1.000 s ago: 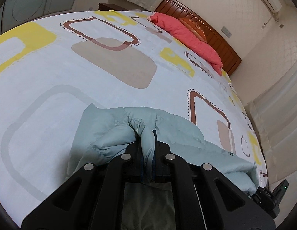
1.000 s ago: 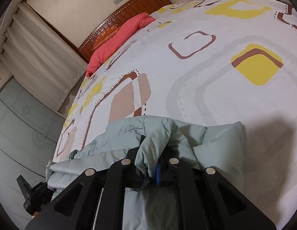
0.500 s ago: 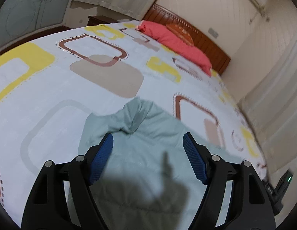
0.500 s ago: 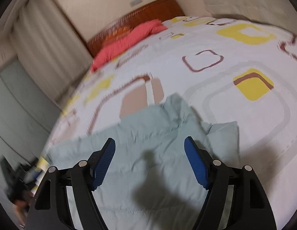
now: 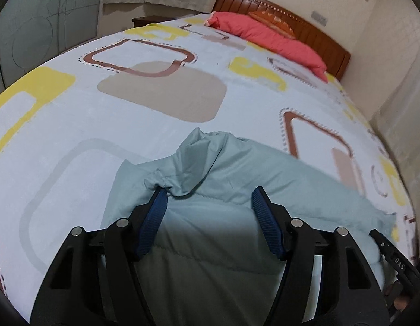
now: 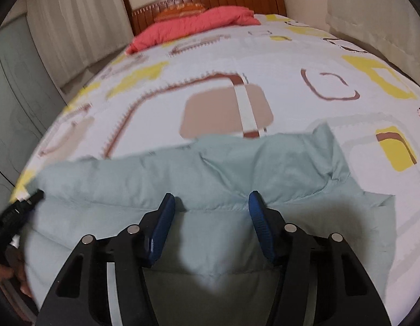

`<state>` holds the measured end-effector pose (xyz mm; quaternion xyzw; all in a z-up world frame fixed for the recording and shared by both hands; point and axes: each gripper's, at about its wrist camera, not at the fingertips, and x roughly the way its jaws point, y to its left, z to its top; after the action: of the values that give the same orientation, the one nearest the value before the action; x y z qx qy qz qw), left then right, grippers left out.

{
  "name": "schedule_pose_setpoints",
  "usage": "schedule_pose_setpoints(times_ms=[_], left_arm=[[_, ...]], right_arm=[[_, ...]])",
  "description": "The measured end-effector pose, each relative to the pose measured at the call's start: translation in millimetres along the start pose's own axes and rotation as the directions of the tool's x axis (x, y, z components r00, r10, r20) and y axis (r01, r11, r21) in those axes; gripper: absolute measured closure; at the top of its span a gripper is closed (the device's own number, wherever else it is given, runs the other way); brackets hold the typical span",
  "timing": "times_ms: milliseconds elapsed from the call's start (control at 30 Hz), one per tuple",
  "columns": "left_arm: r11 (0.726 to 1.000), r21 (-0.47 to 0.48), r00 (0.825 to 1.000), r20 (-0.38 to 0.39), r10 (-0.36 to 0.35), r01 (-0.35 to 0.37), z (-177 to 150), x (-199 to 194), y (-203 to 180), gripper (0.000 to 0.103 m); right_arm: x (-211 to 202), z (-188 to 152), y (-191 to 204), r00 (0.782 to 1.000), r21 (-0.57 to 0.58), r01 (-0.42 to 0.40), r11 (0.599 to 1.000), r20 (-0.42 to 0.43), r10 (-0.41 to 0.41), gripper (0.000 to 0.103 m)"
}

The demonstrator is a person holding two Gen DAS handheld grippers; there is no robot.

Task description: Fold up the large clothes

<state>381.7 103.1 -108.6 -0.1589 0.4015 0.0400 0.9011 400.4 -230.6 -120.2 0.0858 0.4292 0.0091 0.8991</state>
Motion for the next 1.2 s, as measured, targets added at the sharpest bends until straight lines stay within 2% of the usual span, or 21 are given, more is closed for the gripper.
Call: schedule_pose_setpoints(times_ms=[133, 233, 333, 400, 500, 567, 700, 767, 833, 900, 933, 1000, 1033, 1133, 1200], left_arm=[[0.998, 0.047, 0.999, -0.016, 0.032, -0.031, -2, 14, -6, 0.037], [0.998, 0.044, 0.998, -0.033, 0.046, -0.045, 2, 5, -7, 0.037], [1.000, 0.001, 1.000, 0.012, -0.017, 0.017, -1, -29, -5, 0.037], [0.997, -0.023, 0.996, 0.050, -0.069, 0.070, -9, -50, -3, 0.037], [0.990, -0.064, 0.992, 0.031, -0.121, 0.123, -22, -51, -2, 0.037], [0.995, -0.047, 0.996, -0.005, -0.084, 0.083, -30, -35, -4, 0.037], [0.999, 0.032, 1.000, -0.014, -0.008, 0.008, -34, -17, -13, 0.040], [1.000, -0.001, 1.000, -0.014, -0.018, 0.018, -31, -29, -11, 0.042], [0.998, -0.037, 0.998, 0.030, -0.049, 0.050, -31, -48, -4, 0.042], [0.999, -0.044, 0.997, 0.077, 0.000, 0.004, -33, -58, 5, 0.042], [0.998, -0.060, 0.998, 0.064, 0.007, -0.003, -34, -53, 11, 0.042], [0.995, -0.095, 1.000, -0.013, -0.014, 0.013, -38, -30, 24, 0.044], [0.996, -0.089, 1.000, -0.016, -0.015, 0.014, -40, -26, 25, 0.046], [0.999, -0.003, 0.999, 0.010, 0.050, -0.050, -43, -20, 14, 0.047], [0.998, 0.003, 0.998, 0.014, 0.066, -0.067, -42, -19, 11, 0.047]], right_arm=[[13, -6, 0, 1.000, 0.006, 0.006, 1.000, 0.004, -0.006, 0.047], [7, -3, -1, 1.000, 0.006, 0.005, 1.000, -0.002, -0.005, 0.048], [-20, -4, -15, 0.999, 0.041, -0.007, 0.999, 0.040, 0.005, 0.047], [-34, -7, -23, 0.997, 0.045, 0.027, 0.999, 0.067, -0.030, 0.047], [-43, -18, -39, 0.991, 0.046, 0.111, 0.993, 0.075, -0.115, 0.047], [-33, -23, -47, 0.989, 0.048, 0.135, 0.990, 0.052, -0.138, 0.047], [-17, -26, -57, 0.994, 0.073, 0.106, 0.992, 0.031, -0.109, 0.047], [-27, -24, -57, 0.993, 0.081, 0.110, 0.991, 0.025, -0.112, 0.047], [-42, -26, -56, 0.991, 0.075, 0.121, 0.990, 0.055, -0.125, 0.047], [-51, -32, -56, 0.983, 0.065, 0.163, 0.984, 0.076, -0.168, 0.046], [-49, -36, -59, 0.980, 0.062, 0.184, 0.981, 0.068, -0.188, 0.046], [-35, -41, -65, 0.985, 0.067, 0.165, 0.984, 0.038, -0.168, 0.046], [-27, -43, -69, 0.989, 0.077, 0.143, 0.987, 0.034, -0.146, 0.046], [-21, -42, -69, 0.989, 0.084, 0.142, 0.986, 0.036, -0.146, 0.046], [-22, -41, -70, 0.989, 0.090, 0.138, 0.986, 0.039, -0.142, 0.046]])
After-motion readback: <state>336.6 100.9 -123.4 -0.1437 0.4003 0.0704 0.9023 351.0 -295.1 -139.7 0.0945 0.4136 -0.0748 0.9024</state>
